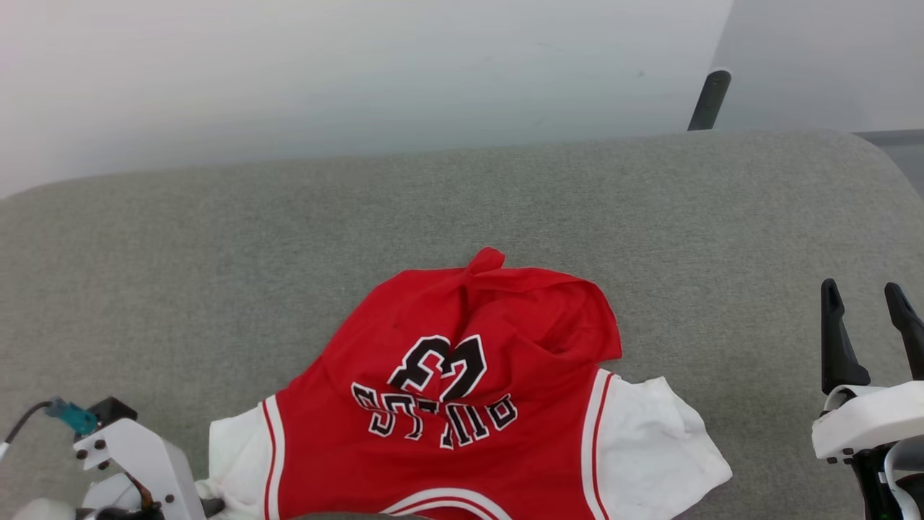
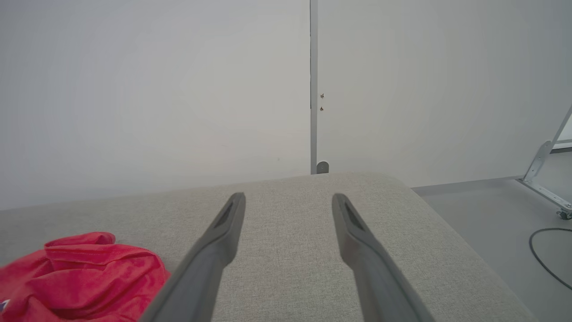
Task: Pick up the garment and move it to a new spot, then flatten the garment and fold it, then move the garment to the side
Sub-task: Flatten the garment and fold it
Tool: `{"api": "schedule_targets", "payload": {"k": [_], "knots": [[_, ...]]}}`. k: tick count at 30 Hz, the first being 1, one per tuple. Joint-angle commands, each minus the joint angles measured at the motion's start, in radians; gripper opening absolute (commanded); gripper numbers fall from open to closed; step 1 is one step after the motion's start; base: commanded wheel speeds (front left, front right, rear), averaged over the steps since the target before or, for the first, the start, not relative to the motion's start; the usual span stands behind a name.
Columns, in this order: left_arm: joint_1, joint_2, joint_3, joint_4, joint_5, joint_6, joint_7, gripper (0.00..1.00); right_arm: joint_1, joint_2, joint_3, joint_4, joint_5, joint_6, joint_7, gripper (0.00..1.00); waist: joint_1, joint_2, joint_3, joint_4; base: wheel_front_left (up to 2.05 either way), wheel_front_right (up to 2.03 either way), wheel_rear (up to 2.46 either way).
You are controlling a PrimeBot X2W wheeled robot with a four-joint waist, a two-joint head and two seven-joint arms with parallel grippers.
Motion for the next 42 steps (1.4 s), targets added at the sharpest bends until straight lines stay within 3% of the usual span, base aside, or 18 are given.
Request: {"api": "schedule_targets", "payload": {"k": [1,2,3,4,5,16,24,32,42], "knots": [[0.003,-0.007,0.000,0.007,0.004,-0.013,-0.021,0.20,0.007,0.002,0.001,-0.003,0.002,-0.001,0.001,1.00,0.0000,0.0000,-0.004,0.006,0.00,0.00,0.00],[0.001,-0.013,-0.001,0.012,0.007,-0.019,-0.031,0.37,0.008,0.002,0.002,-0.003,0.002,-0.001,0.002,1.00,0.0000,0.0000,-0.007,0.009,0.00,0.00,0.00],[-0.002,-0.016,-0.001,0.016,0.007,-0.025,-0.038,0.48,0.008,0.002,0.003,-0.002,0.000,-0.001,0.004,1.00,0.0000,0.0000,-0.011,0.011,0.00,0.00,0.00],[-0.006,-0.015,-0.001,0.017,0.010,-0.029,-0.043,0.84,0.009,0.002,0.004,-0.003,-0.001,-0.001,0.005,1.00,0.0000,0.0000,-0.014,0.013,0.00,0.00,0.00],[-0.007,-0.009,-0.001,0.018,0.014,-0.033,-0.048,1.00,0.011,0.002,0.005,-0.003,-0.001,-0.001,0.007,1.00,0.0000,0.0000,-0.018,0.015,0.00,0.00,0.00],[0.013,0.045,0.047,-0.127,0.019,-0.060,-0.097,1.00,0.047,0.002,0.004,-0.019,-0.003,-0.001,0.030,1.00,0.0000,0.0000,-0.081,0.034,0.00,0.00,0.00],[0.025,0.048,0.075,-0.228,0.043,-0.095,-0.184,1.00,0.070,0.002,-0.001,-0.033,0.009,-0.001,0.038,1.00,0.0000,0.0000,-0.108,0.044,0.00,0.00,0.00],[-0.039,0.032,0.033,-0.193,0.066,-0.157,-0.203,1.00,0.084,0.002,0.012,-0.031,0.024,-0.001,0.033,1.00,0.0000,0.0000,-0.113,0.036,0.00,0.00,0.00],[-0.173,0.043,-0.068,-0.059,0.115,-0.203,-0.101,1.00,0.070,0.002,0.029,-0.040,0.031,-0.001,0.035,1.00,0.0000,0.0000,-0.080,0.018,0.00,0.00,0.00]]}}
